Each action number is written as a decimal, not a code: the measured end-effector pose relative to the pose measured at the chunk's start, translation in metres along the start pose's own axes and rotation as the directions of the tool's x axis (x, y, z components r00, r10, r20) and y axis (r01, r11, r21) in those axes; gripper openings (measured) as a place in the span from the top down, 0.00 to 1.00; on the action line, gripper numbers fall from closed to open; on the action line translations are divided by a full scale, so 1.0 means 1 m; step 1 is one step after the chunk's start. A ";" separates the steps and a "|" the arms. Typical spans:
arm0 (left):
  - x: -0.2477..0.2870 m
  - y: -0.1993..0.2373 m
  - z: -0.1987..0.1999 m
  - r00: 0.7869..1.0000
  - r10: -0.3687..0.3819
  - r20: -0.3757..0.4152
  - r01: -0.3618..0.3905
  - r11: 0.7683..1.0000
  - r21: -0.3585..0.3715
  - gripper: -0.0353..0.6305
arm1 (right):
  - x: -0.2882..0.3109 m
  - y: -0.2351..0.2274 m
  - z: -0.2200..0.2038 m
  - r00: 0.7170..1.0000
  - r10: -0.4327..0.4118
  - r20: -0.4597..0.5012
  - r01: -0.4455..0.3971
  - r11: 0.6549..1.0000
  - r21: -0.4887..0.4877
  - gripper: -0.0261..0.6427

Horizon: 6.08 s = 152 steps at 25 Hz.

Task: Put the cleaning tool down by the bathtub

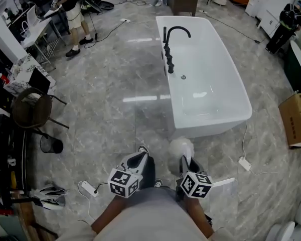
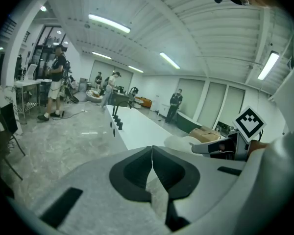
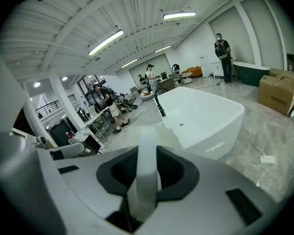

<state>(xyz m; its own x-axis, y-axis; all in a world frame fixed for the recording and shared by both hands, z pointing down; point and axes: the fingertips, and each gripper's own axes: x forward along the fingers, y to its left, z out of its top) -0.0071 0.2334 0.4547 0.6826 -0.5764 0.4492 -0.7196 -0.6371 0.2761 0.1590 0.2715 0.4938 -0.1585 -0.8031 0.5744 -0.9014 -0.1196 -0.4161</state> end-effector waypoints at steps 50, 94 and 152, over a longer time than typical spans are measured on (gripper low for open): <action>0.137 0.192 0.160 0.990 -0.097 0.103 0.111 0.983 -0.147 0.94 | 0.261 0.034 0.172 0.992 0.006 -0.129 -0.024 0.990 -0.141 0.84; 0.163 0.234 0.166 0.998 0.030 0.048 -0.018 0.973 -0.230 0.94 | 0.379 -0.083 0.096 0.887 -0.093 -0.452 0.027 0.988 -0.150 0.84; 0.207 0.256 0.173 0.993 0.105 -0.045 -0.113 0.962 -0.250 0.94 | 0.466 -0.150 0.053 0.844 -0.220 -0.489 0.141 0.971 -0.192 0.84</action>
<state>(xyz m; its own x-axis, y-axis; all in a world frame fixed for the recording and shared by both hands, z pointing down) -0.0279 -0.1374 0.4713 0.5971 -0.6161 0.5137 -0.8007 -0.4197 0.4274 0.2413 -0.1159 0.7869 -0.1329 -0.3659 0.9211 -0.9752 -0.1174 -0.1874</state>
